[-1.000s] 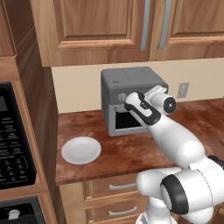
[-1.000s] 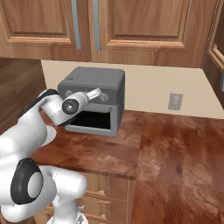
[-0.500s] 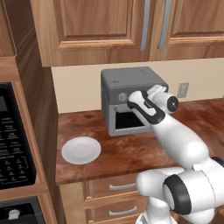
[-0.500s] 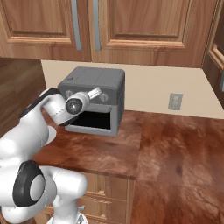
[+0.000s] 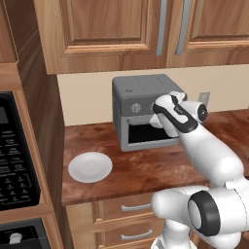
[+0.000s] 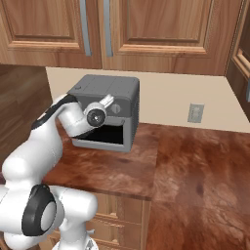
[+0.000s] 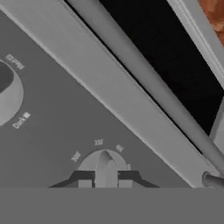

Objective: Pull the toaster oven rack outwards. Pick up the baguette from the plate and place it on the toaster oven rack. Close the toaster oven door fully and set the temperature to the lowest setting.

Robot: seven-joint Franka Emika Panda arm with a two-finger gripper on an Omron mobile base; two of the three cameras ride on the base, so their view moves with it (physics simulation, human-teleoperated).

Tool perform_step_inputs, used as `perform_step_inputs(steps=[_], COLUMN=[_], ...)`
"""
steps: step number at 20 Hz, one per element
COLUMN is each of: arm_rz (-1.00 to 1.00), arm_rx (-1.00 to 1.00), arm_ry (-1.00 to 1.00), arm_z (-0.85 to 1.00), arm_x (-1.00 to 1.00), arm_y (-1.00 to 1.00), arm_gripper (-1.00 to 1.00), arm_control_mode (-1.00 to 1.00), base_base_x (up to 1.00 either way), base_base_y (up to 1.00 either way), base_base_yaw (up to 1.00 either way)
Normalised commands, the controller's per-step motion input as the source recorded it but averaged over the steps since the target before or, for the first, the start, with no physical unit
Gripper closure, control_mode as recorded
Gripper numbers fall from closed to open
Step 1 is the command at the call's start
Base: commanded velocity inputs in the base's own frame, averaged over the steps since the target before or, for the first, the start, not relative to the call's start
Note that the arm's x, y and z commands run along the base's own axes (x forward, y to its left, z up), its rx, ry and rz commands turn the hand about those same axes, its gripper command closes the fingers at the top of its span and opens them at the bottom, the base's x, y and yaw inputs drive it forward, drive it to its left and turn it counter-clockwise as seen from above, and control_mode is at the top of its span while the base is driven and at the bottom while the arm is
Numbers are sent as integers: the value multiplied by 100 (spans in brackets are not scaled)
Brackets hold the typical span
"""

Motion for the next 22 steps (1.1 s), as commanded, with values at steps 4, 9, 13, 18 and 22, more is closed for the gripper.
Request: perform_step_inputs(steps=[4,9,13,18,22], arm_rz=[20,16,11,7,1], arm_rx=[-21,-23,-23,-18,-10], arm_ry=[0,0,-1,-4,-8], arm_z=[-24,-24,-19,-18,-6], arm_x=[0,-1,-4,-16,-18], arm_y=[3,10,14,14,7], arm_gripper=[100,100,100,100,100], arm_control_mode=[-100,-100,-100,-100,-100], base_base_x=[0,0,0,0,0], base_base_y=[0,0,0,0,0], base_base_yaw=[0,0,0,0,0])
